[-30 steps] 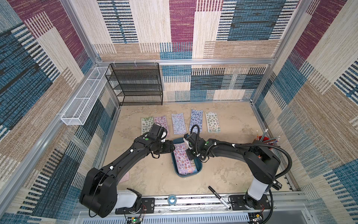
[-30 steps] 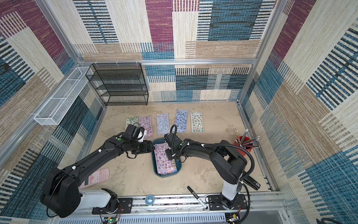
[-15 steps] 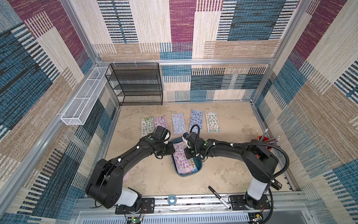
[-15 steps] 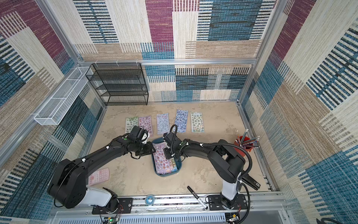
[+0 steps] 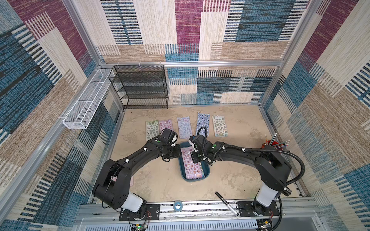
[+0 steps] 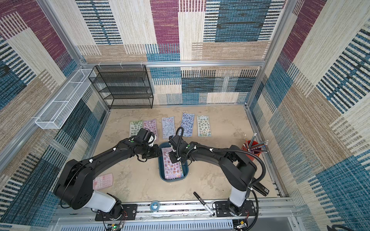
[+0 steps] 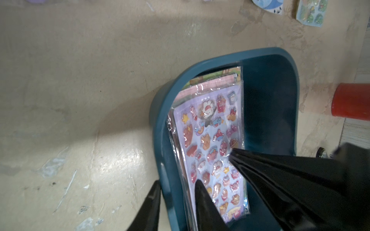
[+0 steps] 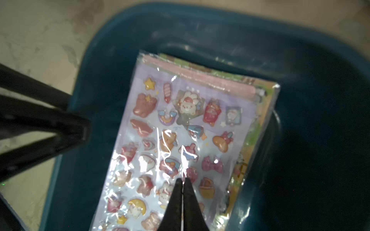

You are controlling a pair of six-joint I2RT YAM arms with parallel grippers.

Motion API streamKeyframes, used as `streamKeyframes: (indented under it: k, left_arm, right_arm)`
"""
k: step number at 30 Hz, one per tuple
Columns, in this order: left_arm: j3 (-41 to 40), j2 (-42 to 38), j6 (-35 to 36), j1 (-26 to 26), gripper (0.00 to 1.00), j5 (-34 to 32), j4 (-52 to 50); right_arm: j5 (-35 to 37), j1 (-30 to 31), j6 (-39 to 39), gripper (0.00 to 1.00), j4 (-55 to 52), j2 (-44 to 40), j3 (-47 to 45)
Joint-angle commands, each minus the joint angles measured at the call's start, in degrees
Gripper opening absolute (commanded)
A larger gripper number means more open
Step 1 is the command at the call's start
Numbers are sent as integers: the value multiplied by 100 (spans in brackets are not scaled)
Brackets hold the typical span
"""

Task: Take the stickers out of the storage box
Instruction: Pick up the sticker from the storage box.

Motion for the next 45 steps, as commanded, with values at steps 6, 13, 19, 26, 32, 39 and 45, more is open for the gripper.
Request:
streamKeyframes:
  k: [6,13,19,26,32,39,45]
  left_arm:
    - [80,160,66,4,34,200,89]
    - [262,142,108,4,42,201,-74]
    - [465,-127,173,4,61,-73,-565]
    - [346,-458,136,-13,62,-337,-1178]
    - [94,-354,23,-230,62,-463,-1134]
    - [113,31,-54,-465,46,-395,-782]
    - [217,286,-142,-479,5,-414,-757]
  right_arm:
    - [-2474,35,702,5,1829,306,-702]
    - [-3012,-89,1391,3,2957,502,-1255]
    - [-3013,-346,1548,2,3286,404,-1594]
    - [-3075,-494,1753,2,3691,422,-1770]
    - [-2836,-499,1616,2,3382,389,-1631]
    - [-2510,-497,1437,3,3000,259,-1505]
    - [-1797,-487,1008,5,2122,-245,-1185]
